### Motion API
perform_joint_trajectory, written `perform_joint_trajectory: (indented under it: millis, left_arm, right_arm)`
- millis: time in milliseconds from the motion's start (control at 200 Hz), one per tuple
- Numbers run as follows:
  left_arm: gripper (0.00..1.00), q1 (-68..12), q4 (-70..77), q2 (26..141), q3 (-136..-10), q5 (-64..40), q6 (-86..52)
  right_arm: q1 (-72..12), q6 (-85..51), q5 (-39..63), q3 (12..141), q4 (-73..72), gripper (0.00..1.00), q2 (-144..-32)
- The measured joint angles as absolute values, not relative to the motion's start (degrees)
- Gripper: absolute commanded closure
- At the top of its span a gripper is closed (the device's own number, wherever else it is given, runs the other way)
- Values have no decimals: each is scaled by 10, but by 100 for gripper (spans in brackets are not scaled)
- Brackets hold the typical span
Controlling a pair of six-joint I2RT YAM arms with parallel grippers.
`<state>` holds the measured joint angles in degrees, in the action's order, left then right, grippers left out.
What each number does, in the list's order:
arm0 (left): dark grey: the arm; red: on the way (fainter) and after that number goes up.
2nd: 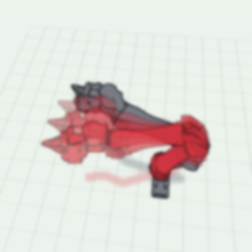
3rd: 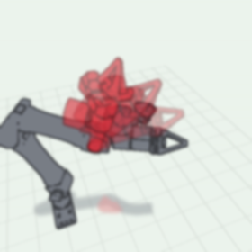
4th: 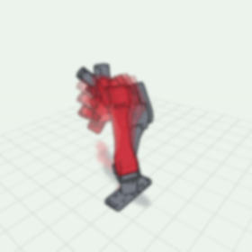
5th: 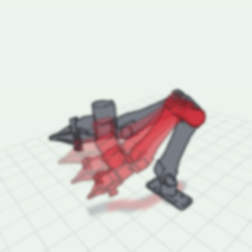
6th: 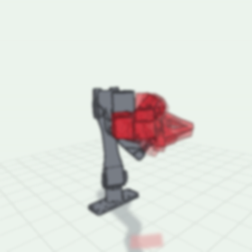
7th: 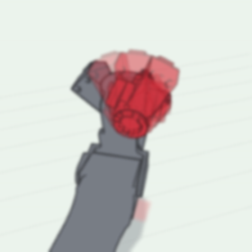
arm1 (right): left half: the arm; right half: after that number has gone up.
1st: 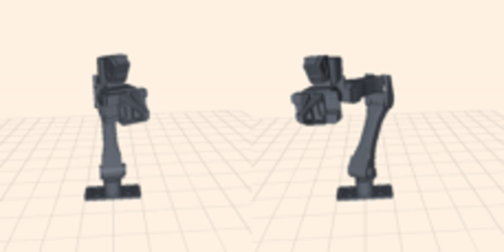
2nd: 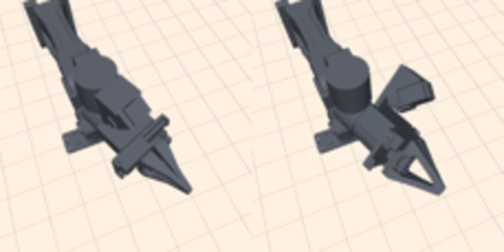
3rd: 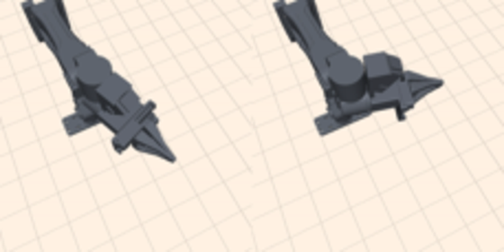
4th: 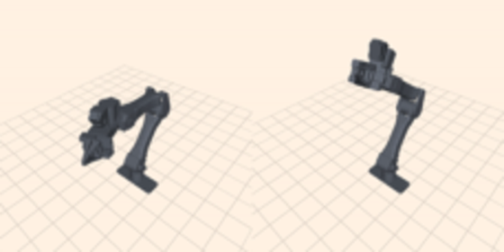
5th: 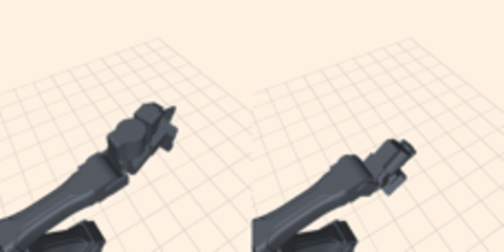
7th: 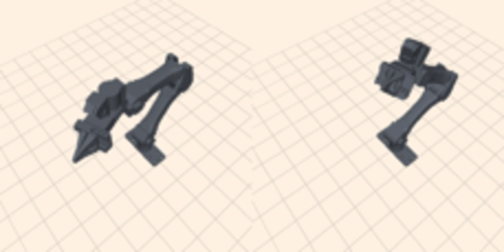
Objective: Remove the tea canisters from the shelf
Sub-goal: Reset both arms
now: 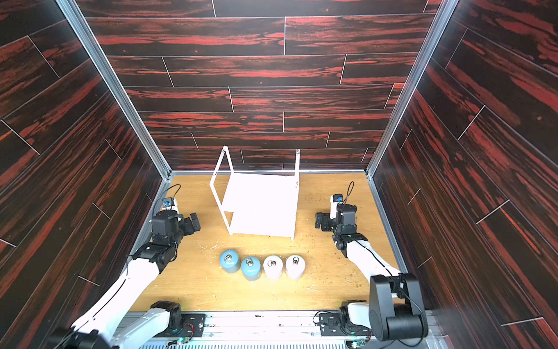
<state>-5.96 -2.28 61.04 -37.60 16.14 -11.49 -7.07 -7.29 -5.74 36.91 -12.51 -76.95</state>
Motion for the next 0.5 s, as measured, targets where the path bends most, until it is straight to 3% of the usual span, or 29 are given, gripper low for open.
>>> perform_joint_trajectory:
  millis: [241,501]
  left_arm:
    - [0,-22,250,738,-285,200,-85]
    - [0,-10,431,816,-222,210,-68]
  right_arm:
    - [-68,-73,-129,322,-295,2,-846]
    - [-65,-38,-174,252,-461,2,-891]
